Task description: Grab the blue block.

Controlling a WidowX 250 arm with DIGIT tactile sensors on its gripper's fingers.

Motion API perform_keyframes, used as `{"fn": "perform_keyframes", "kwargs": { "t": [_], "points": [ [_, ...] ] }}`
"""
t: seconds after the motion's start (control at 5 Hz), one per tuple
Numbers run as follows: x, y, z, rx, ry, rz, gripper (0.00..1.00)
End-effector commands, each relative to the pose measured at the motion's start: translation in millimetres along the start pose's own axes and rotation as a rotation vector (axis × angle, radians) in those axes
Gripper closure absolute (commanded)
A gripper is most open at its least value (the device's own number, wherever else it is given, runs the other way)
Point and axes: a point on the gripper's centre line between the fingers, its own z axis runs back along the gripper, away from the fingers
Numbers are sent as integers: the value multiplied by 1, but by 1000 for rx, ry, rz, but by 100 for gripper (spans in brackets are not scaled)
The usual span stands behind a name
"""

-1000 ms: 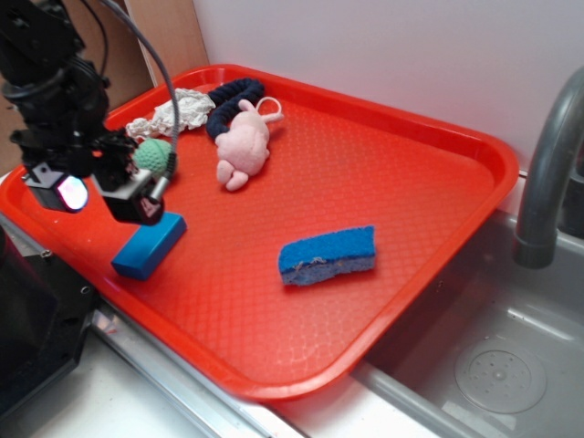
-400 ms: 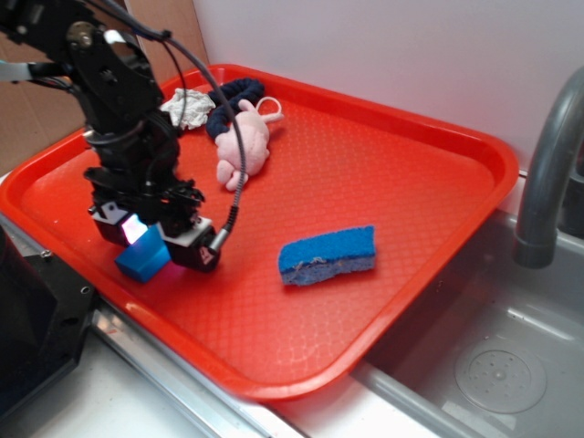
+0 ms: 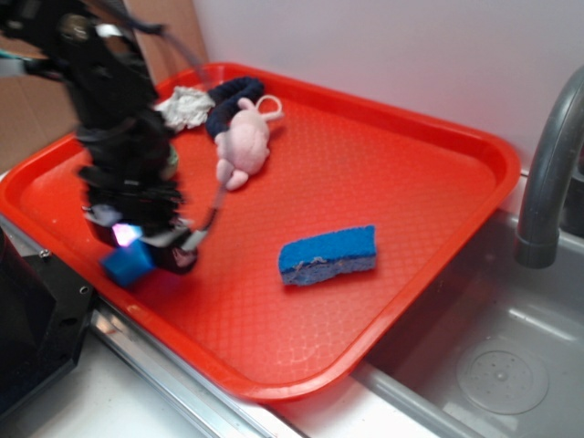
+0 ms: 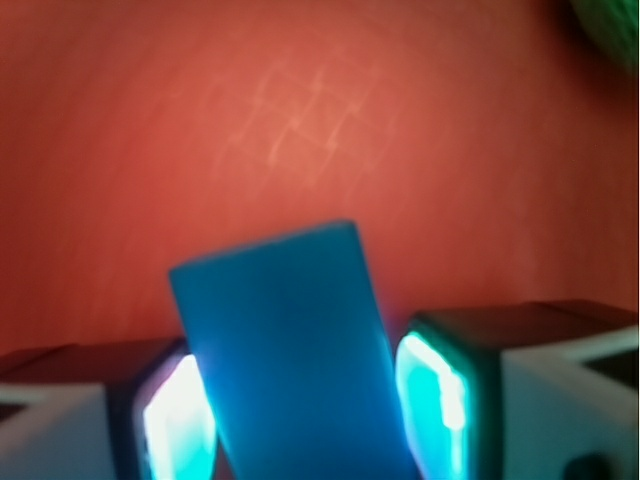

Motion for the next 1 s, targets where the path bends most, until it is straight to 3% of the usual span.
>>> {"fn": "perform_keyframes", "kwargs": {
  "t": [0.0,0.2,0.4,0.6,0.8],
  "points": [
    [36,3,99,-2,-64,-164,100],
    [53,-7,148,36,-58,-191,100],
    [52,-16,177,60,-80,-199,100],
    [41,-14,195,89,-100,-142,100],
    [40,-12,185,110,-75,-131,100]
  ]
}}
